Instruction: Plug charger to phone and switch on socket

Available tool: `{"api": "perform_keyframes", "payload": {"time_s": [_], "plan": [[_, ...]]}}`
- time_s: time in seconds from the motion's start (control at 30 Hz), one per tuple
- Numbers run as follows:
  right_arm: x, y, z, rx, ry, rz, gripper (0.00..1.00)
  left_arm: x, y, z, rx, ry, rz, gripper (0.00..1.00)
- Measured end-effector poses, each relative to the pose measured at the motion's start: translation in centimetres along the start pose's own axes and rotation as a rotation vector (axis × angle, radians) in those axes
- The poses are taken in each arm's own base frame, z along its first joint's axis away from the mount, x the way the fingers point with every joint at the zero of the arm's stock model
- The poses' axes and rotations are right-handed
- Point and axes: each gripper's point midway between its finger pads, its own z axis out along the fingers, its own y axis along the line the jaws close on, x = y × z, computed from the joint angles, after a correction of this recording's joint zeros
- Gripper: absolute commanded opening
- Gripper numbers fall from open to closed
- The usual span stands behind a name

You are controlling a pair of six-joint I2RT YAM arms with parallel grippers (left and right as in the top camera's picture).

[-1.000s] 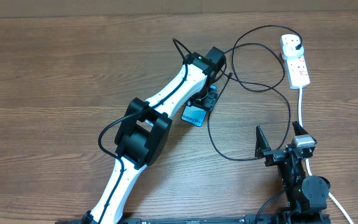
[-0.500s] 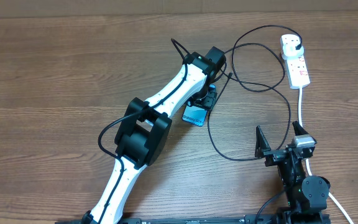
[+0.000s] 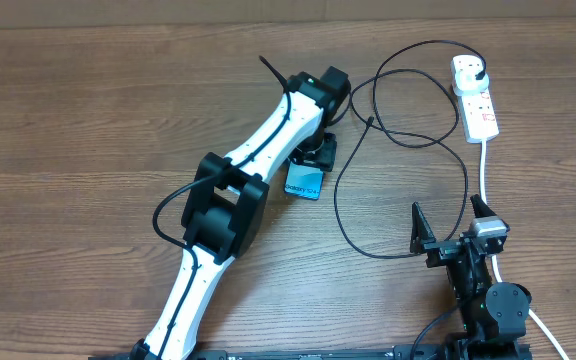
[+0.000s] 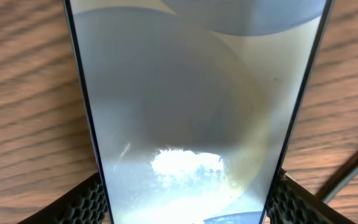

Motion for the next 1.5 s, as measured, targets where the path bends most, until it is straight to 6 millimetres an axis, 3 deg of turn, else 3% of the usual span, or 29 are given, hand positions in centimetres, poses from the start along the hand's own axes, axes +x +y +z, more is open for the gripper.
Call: {"api": "perform_keyframes", "payload": {"time_s": [0.2, 0.37, 0.67, 0.87, 1.13, 1.5], "plan": [[0.0, 0.0, 0.0, 0.0, 0.0, 0.0, 1.0, -0.1, 0.6, -0.6, 0.03, 0.022, -0.028, 0.68], [0.0, 0.0, 0.0, 0.0, 0.0, 0.0, 1.0, 0.4, -0.1, -0.9, 0.11, 0.064, -0.044, 0.68], [0.0, 0.0, 0.0, 0.0, 0.0, 0.0, 1.0, 0.9, -2.3, -2.5, 0.419, 0.173, -0.113, 0.68], [0.0, 0.0, 0.0, 0.0, 0.0, 0.0, 1.0, -0.1, -2.4, -5.2, 0.699, 0.235, -0.2, 0.68], [0.0, 0.0, 0.0, 0.0, 0.0, 0.0, 1.0, -2.8, -1.3, -11.2, 1.135, 0.305, -0.352, 0.68], [0.0, 0.0, 0.0, 0.0, 0.0, 0.0, 1.0, -4.4, 2.2, -16.1, 1.411, 0.47, -0.567, 0.7]]}}
